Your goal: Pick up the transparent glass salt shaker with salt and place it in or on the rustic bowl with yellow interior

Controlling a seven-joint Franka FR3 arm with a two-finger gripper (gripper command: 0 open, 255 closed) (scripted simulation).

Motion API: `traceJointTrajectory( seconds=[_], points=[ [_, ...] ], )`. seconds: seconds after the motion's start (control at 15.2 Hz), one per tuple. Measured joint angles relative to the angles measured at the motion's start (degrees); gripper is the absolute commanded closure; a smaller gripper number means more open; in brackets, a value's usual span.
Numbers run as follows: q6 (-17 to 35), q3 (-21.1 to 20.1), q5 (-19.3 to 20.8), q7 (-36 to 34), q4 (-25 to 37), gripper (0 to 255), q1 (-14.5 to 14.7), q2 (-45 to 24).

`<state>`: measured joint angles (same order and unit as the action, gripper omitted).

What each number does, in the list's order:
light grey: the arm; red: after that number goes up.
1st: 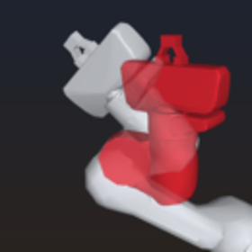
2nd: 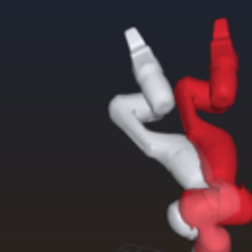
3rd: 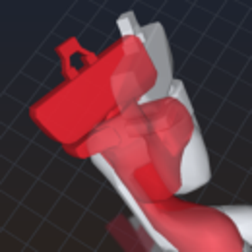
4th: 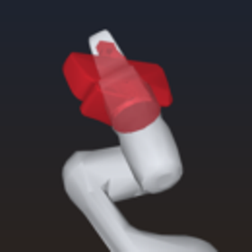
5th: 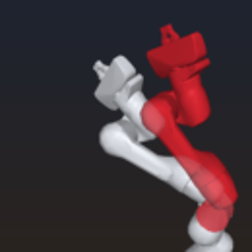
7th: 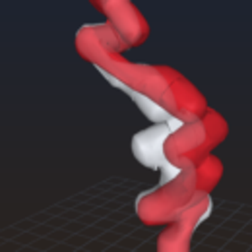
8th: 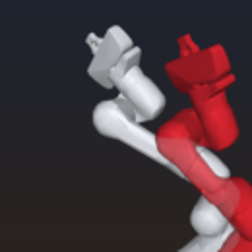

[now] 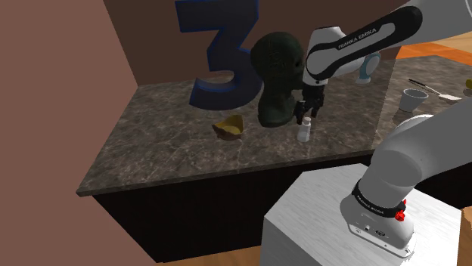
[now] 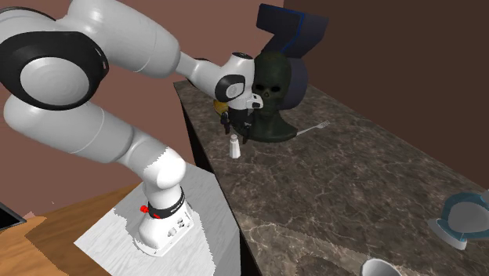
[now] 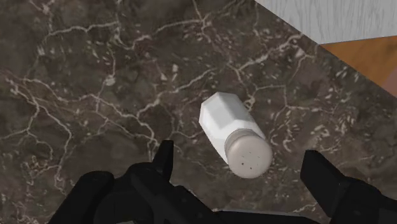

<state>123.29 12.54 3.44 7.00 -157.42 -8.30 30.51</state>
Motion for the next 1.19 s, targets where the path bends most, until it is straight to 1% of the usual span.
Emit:
traceJointTrajectory(
  seconds=[0.2,0.26,0.92,1.19],
  points=[
    [-2.9,-0.1,0.0,-0.1,-0.1,0,0.0,0.0],
    [-3.2,-0.1,0.0,-0.1,0.0,255,0.0,-0.1],
    [-3.4,-0.1,0.0,-0.1,0.1,255,0.0,-0.1],
    [-6.3,-0.4,-0.1,-0.3,1.5,255,0.0,1.3]
  ],
)
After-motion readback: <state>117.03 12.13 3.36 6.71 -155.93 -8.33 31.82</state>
